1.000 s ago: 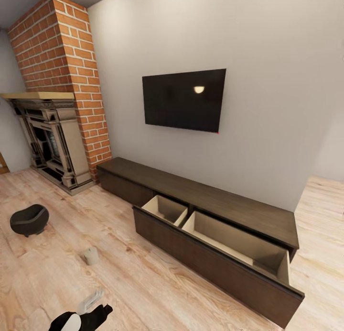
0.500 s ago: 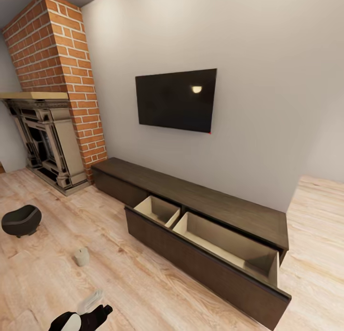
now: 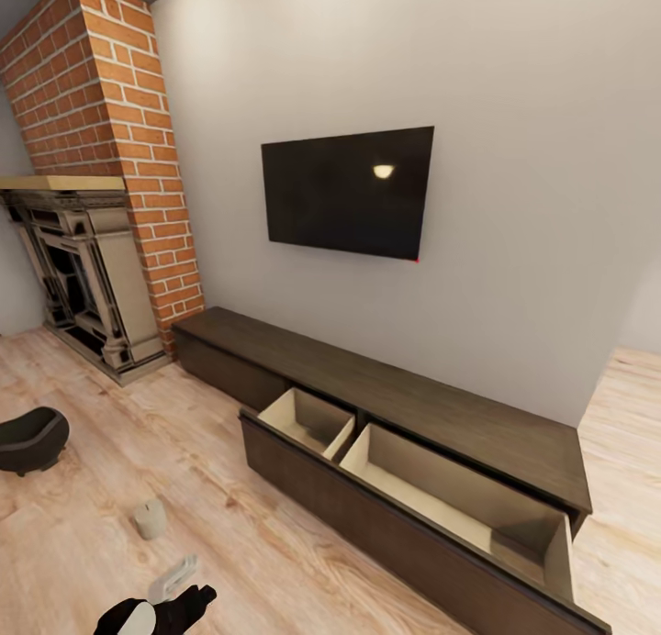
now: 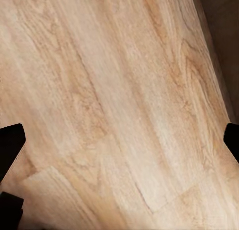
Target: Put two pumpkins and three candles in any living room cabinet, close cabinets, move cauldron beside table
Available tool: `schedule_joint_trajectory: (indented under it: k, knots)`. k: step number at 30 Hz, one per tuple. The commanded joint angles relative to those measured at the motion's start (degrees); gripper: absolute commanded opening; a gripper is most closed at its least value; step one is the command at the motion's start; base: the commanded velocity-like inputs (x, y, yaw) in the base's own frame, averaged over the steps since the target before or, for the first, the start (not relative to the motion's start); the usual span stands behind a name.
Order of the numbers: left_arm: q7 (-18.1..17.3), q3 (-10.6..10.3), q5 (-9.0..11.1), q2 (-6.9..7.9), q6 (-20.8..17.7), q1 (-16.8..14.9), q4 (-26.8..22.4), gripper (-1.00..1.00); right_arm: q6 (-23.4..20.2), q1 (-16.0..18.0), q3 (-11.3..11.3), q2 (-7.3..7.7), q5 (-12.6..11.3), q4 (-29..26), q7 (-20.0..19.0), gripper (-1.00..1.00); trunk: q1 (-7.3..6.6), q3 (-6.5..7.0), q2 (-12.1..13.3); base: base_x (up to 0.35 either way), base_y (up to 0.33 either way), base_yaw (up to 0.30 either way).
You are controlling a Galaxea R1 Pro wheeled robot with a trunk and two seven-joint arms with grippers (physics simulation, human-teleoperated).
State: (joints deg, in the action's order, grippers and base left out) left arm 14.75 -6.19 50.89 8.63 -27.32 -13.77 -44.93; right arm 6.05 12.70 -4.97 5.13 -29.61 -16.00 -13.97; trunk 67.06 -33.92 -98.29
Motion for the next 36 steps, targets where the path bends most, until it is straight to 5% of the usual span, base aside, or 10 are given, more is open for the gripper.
schedule_joint_trajectory:
  k: [1, 33, 36]
  knots:
    - [0.5, -0.3, 0.6, 0.07, 0.0, 0.0, -0.1, 1.0, 0.3, 0.0, -0.5, 0.05, -0.6, 0.1, -0.1, 1.0, 0.02, -0.06, 0.0, 0.142, 0.146, 0.0]
    - [0.5, -0.2, 0.6, 0.05, 0.0, 0.0, 0.0, 1.0, -0.1, 0.0, -0.6, -0.9, -0.4, -0.1, 0.1, 1.0, 0.02, -0.06, 0.0, 0.09, 0.036, 0.0]
    - [0.5, -0.3, 0.5, 0.07, 0.0, 0.0, 0.0, 1.0, -1.0, 0.0, -0.5, -0.91, -0.8, 0.1, 2.8, 1.0, 0.02, -0.06, 0.0, 0.0, 0.0, 0.0]
